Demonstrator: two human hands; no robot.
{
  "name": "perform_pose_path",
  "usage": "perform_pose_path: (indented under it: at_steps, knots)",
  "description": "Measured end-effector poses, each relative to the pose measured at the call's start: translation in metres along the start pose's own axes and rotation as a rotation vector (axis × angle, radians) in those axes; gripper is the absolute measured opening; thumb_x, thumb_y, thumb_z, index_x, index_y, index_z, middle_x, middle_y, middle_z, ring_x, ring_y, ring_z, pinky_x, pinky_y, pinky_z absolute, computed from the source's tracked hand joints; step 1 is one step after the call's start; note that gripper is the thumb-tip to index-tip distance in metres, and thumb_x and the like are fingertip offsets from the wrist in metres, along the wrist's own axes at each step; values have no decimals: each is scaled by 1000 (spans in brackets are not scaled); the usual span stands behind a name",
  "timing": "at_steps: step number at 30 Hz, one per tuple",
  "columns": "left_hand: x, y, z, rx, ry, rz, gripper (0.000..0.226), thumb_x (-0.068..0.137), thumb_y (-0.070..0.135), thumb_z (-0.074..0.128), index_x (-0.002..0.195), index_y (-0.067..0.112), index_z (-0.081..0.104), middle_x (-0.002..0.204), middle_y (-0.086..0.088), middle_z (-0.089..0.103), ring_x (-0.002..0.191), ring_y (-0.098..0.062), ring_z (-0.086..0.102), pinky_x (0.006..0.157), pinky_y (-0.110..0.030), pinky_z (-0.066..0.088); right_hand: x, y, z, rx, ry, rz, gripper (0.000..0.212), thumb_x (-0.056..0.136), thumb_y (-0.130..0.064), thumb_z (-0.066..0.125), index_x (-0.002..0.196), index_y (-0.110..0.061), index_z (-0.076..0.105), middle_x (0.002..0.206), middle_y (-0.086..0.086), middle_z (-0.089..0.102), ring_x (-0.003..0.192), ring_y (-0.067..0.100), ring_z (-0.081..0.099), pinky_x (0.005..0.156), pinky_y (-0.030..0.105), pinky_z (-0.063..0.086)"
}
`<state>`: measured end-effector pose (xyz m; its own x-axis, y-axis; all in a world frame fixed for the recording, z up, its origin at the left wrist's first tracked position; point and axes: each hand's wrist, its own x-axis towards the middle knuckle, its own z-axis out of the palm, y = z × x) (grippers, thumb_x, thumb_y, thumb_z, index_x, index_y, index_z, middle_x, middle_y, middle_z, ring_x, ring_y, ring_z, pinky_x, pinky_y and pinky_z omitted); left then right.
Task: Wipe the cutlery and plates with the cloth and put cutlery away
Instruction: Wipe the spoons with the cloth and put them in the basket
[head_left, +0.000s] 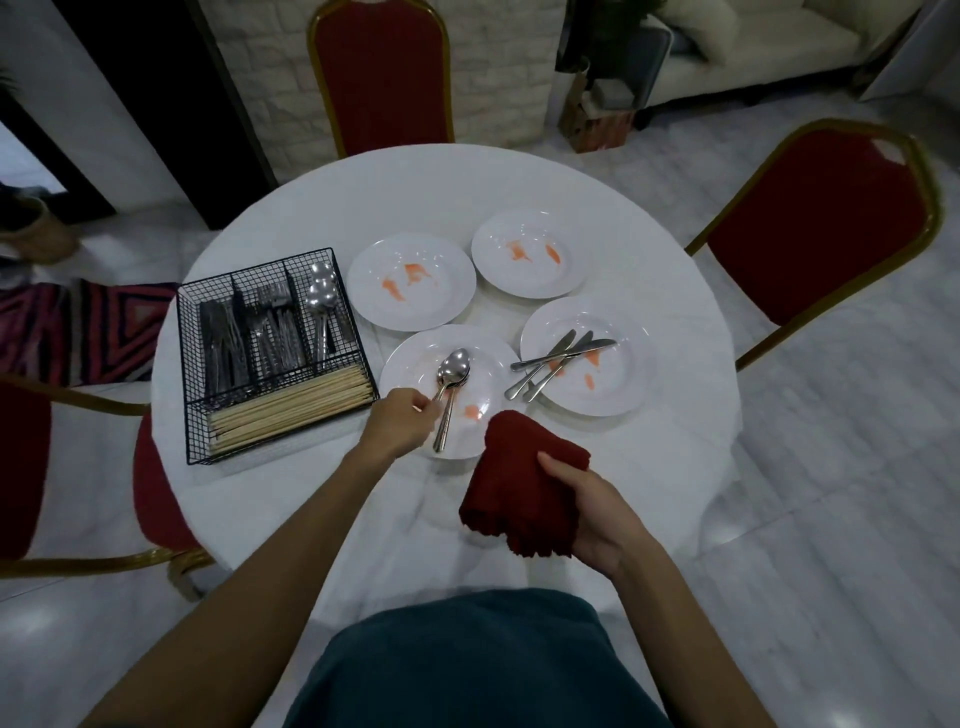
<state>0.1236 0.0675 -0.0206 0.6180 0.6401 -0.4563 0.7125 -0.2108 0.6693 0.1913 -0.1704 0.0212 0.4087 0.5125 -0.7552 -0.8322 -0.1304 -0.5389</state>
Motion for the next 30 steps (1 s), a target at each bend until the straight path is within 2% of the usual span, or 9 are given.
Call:
perform_pose_path:
  at_steps: [4,6,8,13,19,22,24,28,30]
  knots:
    - [25,-16,1,208,27,-18,22,96,34,58,81,18,59,86,-4,64,85,-24,60,77,-32,49,-1,-1,-4,8,4,-6,35,100,-22,64,129,-4,61,117,21,74,107,42,72,93,60,56]
    - [34,-19,5,316,8,-16,31,95,34,58,71,16,53,75,-2,59,79,-25,60,68,-31,48,0,2,-3,28,18,-4,37,100,-23,64,132,-4,59,119,23,73,110,47,69,95,64,53]
    - [41,-21,10,357,-4,-25,37,92,36,59,66,10,60,65,-2,62,75,-26,67,61,-29,49,0,5,-2,43,18,1,36,101,-23,63,131,-5,59,119,24,72,110,49,68,90,62,55]
    - [49,-17,14,350,-25,-49,29,84,32,63,63,13,62,63,-2,63,68,-22,64,52,-23,39,0,8,-9,51,51,0,30,103,-25,59,129,-9,60,115,20,75,106,47,71,81,56,58]
    - [41,-23,6,383,14,-47,22,84,33,67,77,15,77,74,-3,72,75,-21,69,63,-28,53,2,8,-13,94,62,-1,32,102,-26,61,129,-10,59,115,21,75,106,49,70,67,48,59]
    - [28,-21,-2,299,46,-52,14,86,32,68,78,22,72,81,2,70,83,-20,66,69,-29,52,2,6,-11,103,69,-4,31,103,-27,58,128,-8,59,114,22,75,103,48,71,66,50,60]
    - [15,-15,-6,105,17,-76,15,89,32,68,83,19,69,84,-1,70,81,-20,66,65,-27,48,2,3,-10,115,82,-1,33,103,-31,58,127,-8,61,114,21,75,102,45,73,69,49,61]
    - [-27,26,5,-222,-253,-78,19,99,28,57,103,10,60,86,-7,78,61,-15,64,52,-23,42,8,-11,-5,97,175,-50,39,104,-39,53,126,-8,61,112,18,76,99,38,75,81,48,61]
    - [-45,48,21,-216,-363,-6,16,102,25,50,102,10,54,75,-3,76,53,-14,62,49,-23,41,15,-21,3,34,224,-120,48,106,-47,47,134,-9,58,112,17,76,95,35,75,74,42,59]
